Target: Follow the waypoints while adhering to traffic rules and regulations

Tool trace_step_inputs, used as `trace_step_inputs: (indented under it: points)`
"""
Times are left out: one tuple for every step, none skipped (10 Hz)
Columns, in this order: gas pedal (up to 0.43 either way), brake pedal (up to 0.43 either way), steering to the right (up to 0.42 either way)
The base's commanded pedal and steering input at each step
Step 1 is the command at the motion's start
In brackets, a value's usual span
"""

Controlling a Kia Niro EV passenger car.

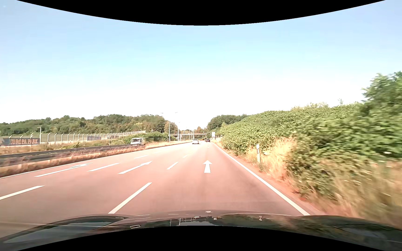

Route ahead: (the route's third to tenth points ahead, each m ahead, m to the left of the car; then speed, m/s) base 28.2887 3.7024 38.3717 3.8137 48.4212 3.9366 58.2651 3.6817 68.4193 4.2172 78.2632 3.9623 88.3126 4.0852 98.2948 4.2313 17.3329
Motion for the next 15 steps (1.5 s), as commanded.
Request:
trace_step_inputs:
  points:
    - [0.169,0.000,0.000]
    - [0.169,0.000,0.000]
    - [0.169,0.000,0.000]
    - [0.169,0.000,0.000]
    - [0.169,0.000,0.000]
    - [0.169,0.000,0.000]
    - [0.169,0.000,0.000]
    - [0.169,0.000,0.000]
    - [0.169,0.000,0.000]
    - [0.169,0.000,0.000]
    - [0.157,0.000,0.000]
    - [0.157,0.000,0.000]
    - [0.157,0.000,0.000]
    - [0.157,0.000,0.000]
    - [0.157,0.000,0.000]
